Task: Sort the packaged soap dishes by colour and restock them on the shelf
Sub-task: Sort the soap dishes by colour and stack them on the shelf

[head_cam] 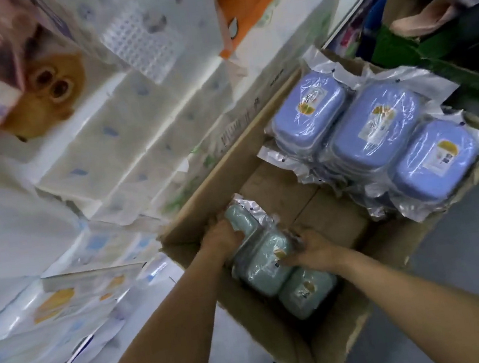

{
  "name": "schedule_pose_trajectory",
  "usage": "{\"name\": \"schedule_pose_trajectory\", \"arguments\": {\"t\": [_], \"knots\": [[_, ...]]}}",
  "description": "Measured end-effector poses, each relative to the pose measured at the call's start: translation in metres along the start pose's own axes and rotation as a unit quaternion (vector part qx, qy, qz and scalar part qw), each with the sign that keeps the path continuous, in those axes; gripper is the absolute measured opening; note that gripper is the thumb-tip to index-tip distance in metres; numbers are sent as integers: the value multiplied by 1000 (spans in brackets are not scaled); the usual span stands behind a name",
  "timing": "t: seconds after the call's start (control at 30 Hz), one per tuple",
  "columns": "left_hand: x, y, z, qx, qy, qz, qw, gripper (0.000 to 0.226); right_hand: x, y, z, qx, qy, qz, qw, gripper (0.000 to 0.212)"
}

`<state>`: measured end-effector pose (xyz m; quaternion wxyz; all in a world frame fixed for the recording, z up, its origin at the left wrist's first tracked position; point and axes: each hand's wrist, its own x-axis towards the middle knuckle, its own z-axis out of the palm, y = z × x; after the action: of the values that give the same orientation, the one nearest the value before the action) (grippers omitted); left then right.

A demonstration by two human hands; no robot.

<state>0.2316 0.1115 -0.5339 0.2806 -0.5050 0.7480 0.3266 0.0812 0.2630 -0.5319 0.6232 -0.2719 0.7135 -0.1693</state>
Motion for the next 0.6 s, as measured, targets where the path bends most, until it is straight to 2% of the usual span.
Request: {"name": "schedule_pose_trajectory", "arguments": {"t": [0.1,0.23,0.3,0.37,0.47,0.53,0.6], "knots": [[14,-1,9,50,4,-43,998,73,22,22,17,-10,-3,-5,1000,82],[12,0,15,169,21,-37,985,72,18,12,20,-55,9,36,998,113],[11,2,15,218,24,-22,975,77,8,3,18,-87,16,53,995,111],[4,5,8,234,40,-10,971,80,1,0,15,-73,22,59,995,108],[-14,10,-2,207,67,17,976,72,-13,-2,7,-51,24,55,997,105],[-33,13,-9,117,80,27,990,68,-29,-10,-5,-11,35,44,998,93],[-56,16,-20,-10,95,26,995,61,-51,-21,-18,33,47,33,998,72]]}}
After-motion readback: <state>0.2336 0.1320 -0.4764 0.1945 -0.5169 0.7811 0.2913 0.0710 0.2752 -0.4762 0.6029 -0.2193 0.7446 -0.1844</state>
